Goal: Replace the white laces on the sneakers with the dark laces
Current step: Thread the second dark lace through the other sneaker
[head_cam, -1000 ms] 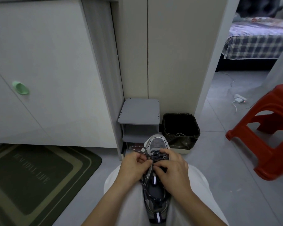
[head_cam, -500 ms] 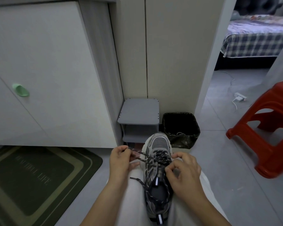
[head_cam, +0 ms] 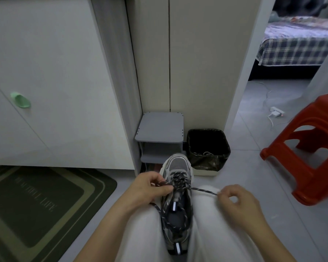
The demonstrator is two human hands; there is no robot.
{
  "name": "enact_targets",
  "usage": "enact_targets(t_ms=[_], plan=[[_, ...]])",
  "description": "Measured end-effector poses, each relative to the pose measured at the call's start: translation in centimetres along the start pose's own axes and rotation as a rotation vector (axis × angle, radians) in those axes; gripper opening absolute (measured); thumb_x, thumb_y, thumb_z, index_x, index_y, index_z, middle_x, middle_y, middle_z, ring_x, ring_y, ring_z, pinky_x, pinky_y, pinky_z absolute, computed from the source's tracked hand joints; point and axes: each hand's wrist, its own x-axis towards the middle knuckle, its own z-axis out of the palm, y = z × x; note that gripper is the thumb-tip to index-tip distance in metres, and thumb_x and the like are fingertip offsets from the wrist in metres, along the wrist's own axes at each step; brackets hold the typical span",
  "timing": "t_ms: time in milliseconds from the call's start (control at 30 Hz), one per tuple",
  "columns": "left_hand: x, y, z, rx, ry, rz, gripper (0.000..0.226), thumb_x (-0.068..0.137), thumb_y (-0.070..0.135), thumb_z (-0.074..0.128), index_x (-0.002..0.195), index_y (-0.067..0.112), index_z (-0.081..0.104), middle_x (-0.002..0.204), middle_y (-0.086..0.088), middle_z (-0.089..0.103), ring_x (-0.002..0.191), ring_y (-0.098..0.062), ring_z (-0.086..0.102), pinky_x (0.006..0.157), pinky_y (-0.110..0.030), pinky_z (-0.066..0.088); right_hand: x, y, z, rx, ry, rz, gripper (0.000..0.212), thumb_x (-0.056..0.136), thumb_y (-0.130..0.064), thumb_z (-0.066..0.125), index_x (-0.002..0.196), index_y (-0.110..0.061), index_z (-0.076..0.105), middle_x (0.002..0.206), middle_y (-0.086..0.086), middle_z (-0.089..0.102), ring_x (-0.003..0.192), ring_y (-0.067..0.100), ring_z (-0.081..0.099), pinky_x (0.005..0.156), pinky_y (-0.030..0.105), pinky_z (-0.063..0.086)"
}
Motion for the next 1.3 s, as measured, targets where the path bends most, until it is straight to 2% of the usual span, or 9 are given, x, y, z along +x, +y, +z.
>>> enact_targets(t_ms=[67, 167, 333, 500, 633, 767, 1000, 1200, 1300], plan=[[0.2, 0.3, 0.2, -0.001, 0.070, 0.007, 0.014, 0.081, 0.023, 0.071, 0.080, 0.009, 0.067, 0.072, -0.001, 0.066, 0.063, -0.008, 0.056, 0.055, -0.018, 0.042, 0.5, -0.5, 0.5, -0.267, -0.021, -0.024, 0.019, 0.082, -0.047, 0.059, 0.074, -0.030, 0.062, 0.094, -0.017, 0.058, 0.094, 0.008, 0.056, 0.092, 0.034, 0.035], [0.5, 0.6, 0.4, -0.094, 0.190, -0.057, 0.020, 0.088, 0.017, 0.062, 0.068, 0.012, 0.062, 0.079, -0.005, 0.073, 0.057, -0.007, 0.061, 0.045, -0.014, 0.040, 1.4, -2.7, 0.9, -0.281, 0.153, -0.236, 0.033, 0.081, -0.062, 0.048, 0.090, -0.035, 0.065, 0.095, -0.018, 0.058, 0.090, 0.006, 0.055, 0.086, 0.032, 0.031], [0.2, 0.9, 0.7, -0.095, 0.162, -0.071, 0.024, 0.088, 0.028, 0.063, 0.070, 0.013, 0.058, 0.081, -0.004, 0.074, 0.058, -0.008, 0.061, 0.044, -0.015, 0.041, 1.7, -6.6, 4.3, -0.485, -0.076, -0.530, 0.031, 0.085, -0.056, 0.050, 0.101, -0.035, 0.066, 0.104, -0.013, 0.055, 0.106, 0.011, 0.046, 0.094, 0.032, 0.025], [0.5, 0.7, 0.5, -0.115, 0.180, -0.083, 0.031, 0.087, 0.033, 0.064, 0.062, 0.017, 0.053, 0.081, -0.005, 0.073, 0.062, -0.012, 0.061, 0.042, -0.016, 0.036, 2.0, -6.8, 5.5, -0.601, -0.100, -0.507, 0.028, 0.091, -0.046, 0.048, 0.106, -0.029, 0.065, 0.110, -0.006, 0.047, 0.110, 0.018, 0.041, 0.094, 0.033, 0.027], [0.8, 0.2, 0.8, -0.102, 0.174, -0.067, 0.038, 0.081, 0.041, 0.068, 0.055, 0.019, 0.051, 0.068, -0.014, 0.065, 0.061, -0.021, 0.055, 0.046, -0.022, 0.036, 2.0, -6.0, 5.1, -0.388, -0.004, -0.523, 0.009, 0.078, -0.038, 0.070, 0.079, -0.029, 0.071, 0.086, -0.012, 0.042, 0.089, 0.017, 0.049, 0.080, 0.036, 0.034], [0.8, -0.2, 0.8, -0.024, 0.148, -0.080, 0.024, 0.085, 0.030, 0.067, 0.073, 0.009, 0.065, 0.068, -0.005, 0.058, 0.059, -0.016, 0.048, 0.048, -0.020, 0.039, 1.6, -4.4, 4.1, -0.240, 0.129, -0.480, 0.009, 0.065, -0.031, 0.079, 0.063, -0.032, 0.070, 0.074, -0.016, 0.039, 0.070, 0.009, 0.045, 0.065, 0.032, 0.034], [0.3, 0.1, 1.2, 0.033, 0.046, 0.028, 0.013, 0.079, 0.034, 0.073, 0.074, 0.022, 0.072, 0.058, 0.014, 0.062, 0.052, 0.004, 0.050, 0.052, -0.011, 0.040, 1.4, -1.7, 0.9, -0.075, 0.278, -0.283, 0.009, 0.072, -0.022, 0.079, 0.067, -0.026, 0.073, 0.077, -0.010, 0.047, 0.078, 0.016, 0.051, 0.074, 0.042, 0.042], [0.8, -0.8, 2.0, 0.185, 0.183, 0.077, 0.015, 0.078, 0.028, 0.074, 0.066, 0.030, 0.066, 0.066, 0.010, 0.065, 0.065, -0.006, 0.060, 0.068, -0.029, 0.051, 0.8, -1.2, 0.0, -0.111, 0.033, -0.140, 0.026, 0.080, -0.031, 0.070, 0.062, -0.045, 0.056, 0.090, -0.014, 0.053, 0.095, 0.013, 0.054, 0.089, 0.040, 0.040], [1.1, -0.9, 2.2, 0.138, 0.270, 0.041, 0.017, 0.083, 0.026, 0.068, 0.067, 0.029, 0.064, 0.068, 0.006, 0.067, 0.070, -0.016, 0.065, 0.069, -0.038, 0.054, 1.0, -2.3, 0.4, -0.372, -0.134, -0.133, 0.010, 0.086, -0.044, 0.056, 0.091, -0.045, 0.064, 0.107, -0.016, 0.054, 0.112, 0.010, 0.049, 0.093, 0.032, 0.032]])
